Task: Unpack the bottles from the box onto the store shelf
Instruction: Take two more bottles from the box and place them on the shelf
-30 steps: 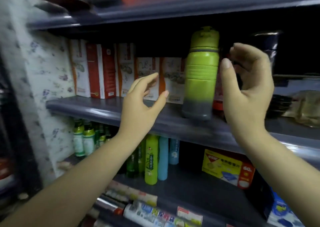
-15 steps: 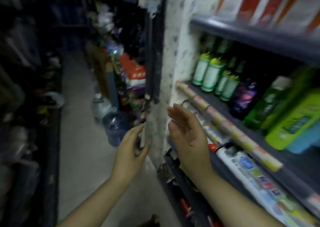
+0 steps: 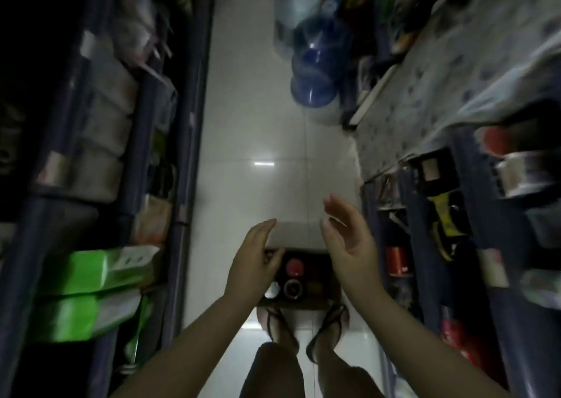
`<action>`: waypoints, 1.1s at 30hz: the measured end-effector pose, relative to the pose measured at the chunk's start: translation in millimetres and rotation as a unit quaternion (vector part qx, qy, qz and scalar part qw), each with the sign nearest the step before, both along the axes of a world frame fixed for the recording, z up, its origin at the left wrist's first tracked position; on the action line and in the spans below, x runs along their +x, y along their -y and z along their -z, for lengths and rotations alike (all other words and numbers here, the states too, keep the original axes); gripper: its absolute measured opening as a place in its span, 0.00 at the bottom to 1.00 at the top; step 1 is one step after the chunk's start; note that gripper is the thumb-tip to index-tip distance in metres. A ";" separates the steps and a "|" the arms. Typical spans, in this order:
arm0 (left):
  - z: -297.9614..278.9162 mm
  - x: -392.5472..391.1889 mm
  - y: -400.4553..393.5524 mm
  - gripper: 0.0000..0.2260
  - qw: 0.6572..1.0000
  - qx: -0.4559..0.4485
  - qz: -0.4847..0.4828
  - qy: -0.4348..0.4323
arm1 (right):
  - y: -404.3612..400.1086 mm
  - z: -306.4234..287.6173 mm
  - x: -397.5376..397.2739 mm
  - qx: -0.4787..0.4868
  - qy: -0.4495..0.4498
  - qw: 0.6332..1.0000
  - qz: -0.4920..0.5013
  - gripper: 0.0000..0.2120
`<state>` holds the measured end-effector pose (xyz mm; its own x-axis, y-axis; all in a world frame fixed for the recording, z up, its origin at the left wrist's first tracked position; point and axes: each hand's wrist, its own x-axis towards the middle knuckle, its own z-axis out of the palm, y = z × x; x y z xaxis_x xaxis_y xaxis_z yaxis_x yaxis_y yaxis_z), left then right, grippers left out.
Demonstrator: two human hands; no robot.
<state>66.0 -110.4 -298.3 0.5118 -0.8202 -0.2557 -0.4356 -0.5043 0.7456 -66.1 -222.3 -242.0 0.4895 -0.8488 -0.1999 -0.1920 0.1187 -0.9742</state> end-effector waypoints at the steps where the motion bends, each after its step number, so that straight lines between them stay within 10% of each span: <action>1: 22.2 -2.7 -4.9 0.23 1.000 0.017 -0.005 -0.012 | -2.7 26.0 -0.8 0.013 -0.023 1.000 -0.006 0.19; 17: 379.5 -70.1 -64.1 0.27 0.974 0.204 0.023 -0.093 | -51.8 432.8 -61.5 0.114 -0.317 0.939 -0.066 0.20; 33: 476.1 -103.2 -76.3 0.32 0.972 0.190 0.127 -0.058 | -54.3 549.4 -39.2 0.061 -0.345 0.917 -0.191 0.41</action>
